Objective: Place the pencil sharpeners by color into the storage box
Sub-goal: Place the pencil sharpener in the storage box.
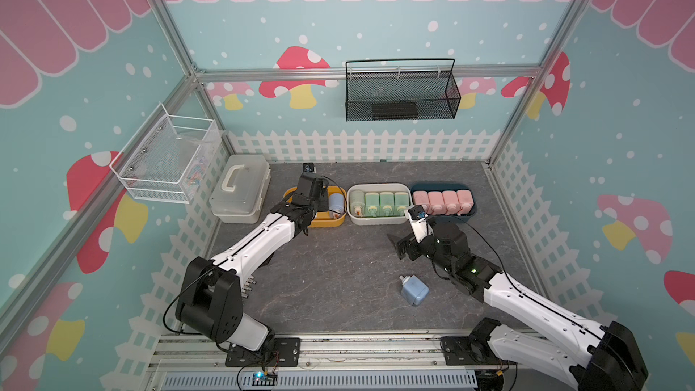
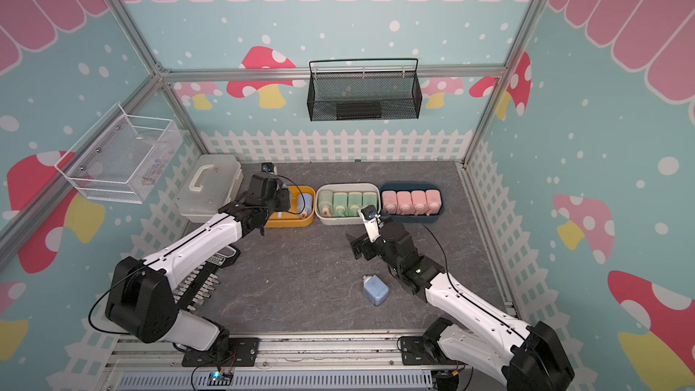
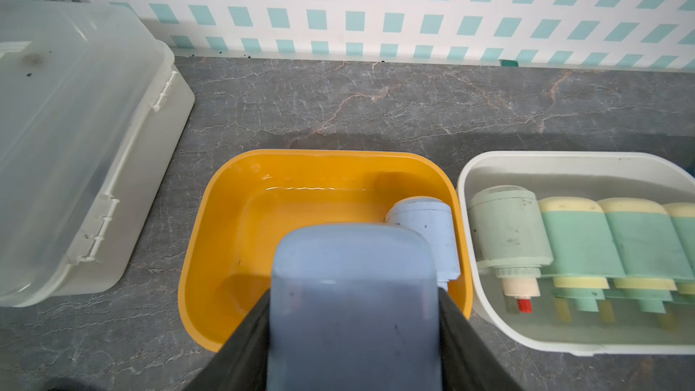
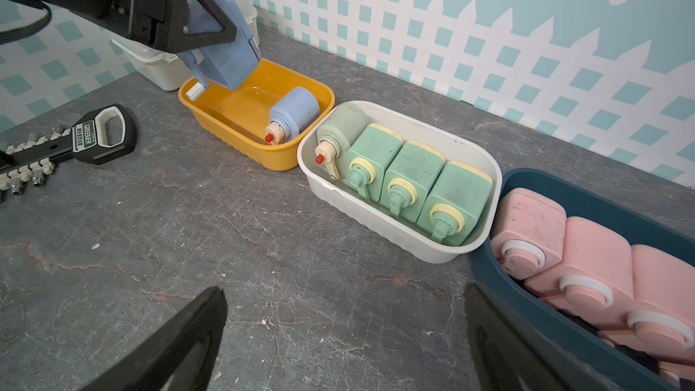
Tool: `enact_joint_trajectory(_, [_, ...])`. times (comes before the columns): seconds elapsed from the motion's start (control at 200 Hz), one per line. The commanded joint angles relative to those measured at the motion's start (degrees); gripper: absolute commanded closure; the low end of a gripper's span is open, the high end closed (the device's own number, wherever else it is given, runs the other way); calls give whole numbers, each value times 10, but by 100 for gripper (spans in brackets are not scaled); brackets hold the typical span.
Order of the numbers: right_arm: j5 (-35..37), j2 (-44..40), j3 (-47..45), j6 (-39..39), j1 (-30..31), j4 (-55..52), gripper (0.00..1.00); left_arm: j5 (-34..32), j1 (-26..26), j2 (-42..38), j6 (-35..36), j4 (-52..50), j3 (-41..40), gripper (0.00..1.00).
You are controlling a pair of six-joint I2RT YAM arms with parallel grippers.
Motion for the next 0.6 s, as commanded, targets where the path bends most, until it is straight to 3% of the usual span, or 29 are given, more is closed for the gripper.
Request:
enact_joint_trajectory(0.0, [14, -12, 6, 9, 1, -13, 1, 47, 23, 24, -3, 11, 29, 100])
enact_joint_trajectory(0.46, [27, -32, 8, 18, 1, -41, 1, 119, 56, 121, -36, 58, 57, 100])
enact_joint_trajectory(0.595, [28, -32, 8, 19, 0, -43, 1, 116, 57, 130, -46, 68, 50, 93])
